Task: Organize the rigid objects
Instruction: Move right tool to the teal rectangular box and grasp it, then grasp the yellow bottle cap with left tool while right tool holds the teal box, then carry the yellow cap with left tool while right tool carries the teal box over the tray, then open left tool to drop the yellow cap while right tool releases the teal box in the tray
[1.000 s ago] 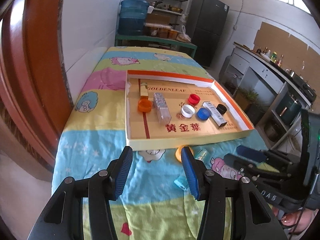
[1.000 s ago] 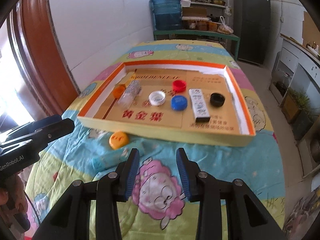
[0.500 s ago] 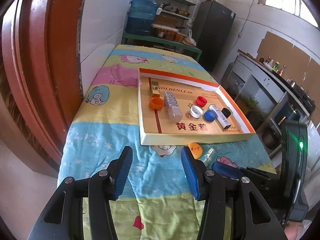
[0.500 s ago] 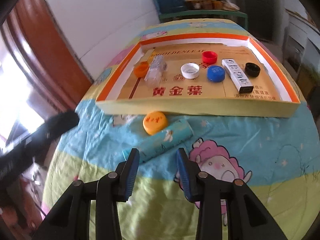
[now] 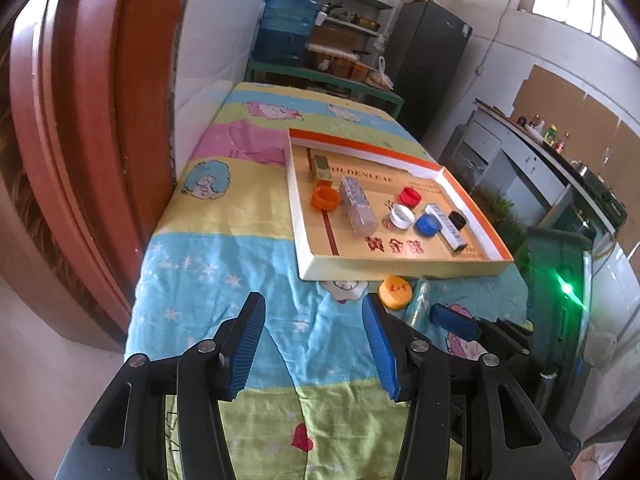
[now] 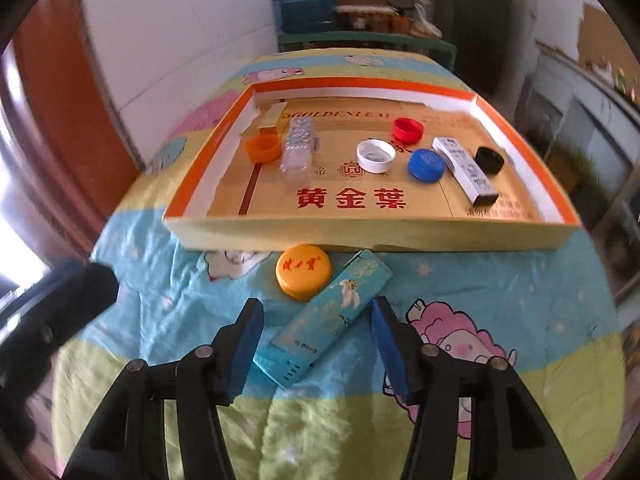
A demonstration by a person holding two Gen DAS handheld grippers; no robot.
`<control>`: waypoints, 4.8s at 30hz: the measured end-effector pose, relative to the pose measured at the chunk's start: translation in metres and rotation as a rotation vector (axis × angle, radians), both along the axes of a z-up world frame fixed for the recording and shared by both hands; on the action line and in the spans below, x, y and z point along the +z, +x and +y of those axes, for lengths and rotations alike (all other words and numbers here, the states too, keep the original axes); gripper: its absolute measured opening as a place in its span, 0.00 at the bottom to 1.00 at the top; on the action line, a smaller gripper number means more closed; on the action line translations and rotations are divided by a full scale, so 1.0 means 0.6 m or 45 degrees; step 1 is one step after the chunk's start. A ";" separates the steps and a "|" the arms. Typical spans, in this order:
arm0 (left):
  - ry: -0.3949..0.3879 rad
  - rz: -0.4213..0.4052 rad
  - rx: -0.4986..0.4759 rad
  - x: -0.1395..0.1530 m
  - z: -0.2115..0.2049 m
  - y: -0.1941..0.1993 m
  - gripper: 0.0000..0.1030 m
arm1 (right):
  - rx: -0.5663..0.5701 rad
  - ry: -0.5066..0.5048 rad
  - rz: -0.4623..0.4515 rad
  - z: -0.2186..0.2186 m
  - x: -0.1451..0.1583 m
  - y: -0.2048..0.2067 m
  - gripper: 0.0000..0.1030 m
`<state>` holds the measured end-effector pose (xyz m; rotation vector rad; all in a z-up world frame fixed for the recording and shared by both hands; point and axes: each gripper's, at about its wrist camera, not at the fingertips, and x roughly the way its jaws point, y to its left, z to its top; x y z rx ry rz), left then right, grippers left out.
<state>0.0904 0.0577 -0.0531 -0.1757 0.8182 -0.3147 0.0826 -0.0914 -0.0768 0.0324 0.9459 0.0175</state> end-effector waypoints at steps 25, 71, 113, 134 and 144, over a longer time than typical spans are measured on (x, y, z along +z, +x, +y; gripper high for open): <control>0.297 0.075 -0.177 -0.066 -0.197 0.056 0.51 | -0.030 0.160 -0.084 -0.176 0.027 -0.107 0.22; 0.264 -0.075 -0.161 0.033 -0.196 0.036 0.29 | 0.047 0.211 -0.199 -0.213 0.091 -0.077 0.22; 0.239 0.177 -0.003 -0.011 -0.270 0.378 0.29 | 0.169 0.092 -0.023 -0.256 0.078 0.289 0.22; 0.267 0.218 -0.035 -0.048 -0.283 0.391 0.30 | 0.131 0.090 0.053 -0.271 0.032 0.313 0.22; 0.224 0.210 -0.055 -0.048 -0.280 0.391 0.40 | 0.151 0.080 0.086 -0.267 0.021 0.313 0.25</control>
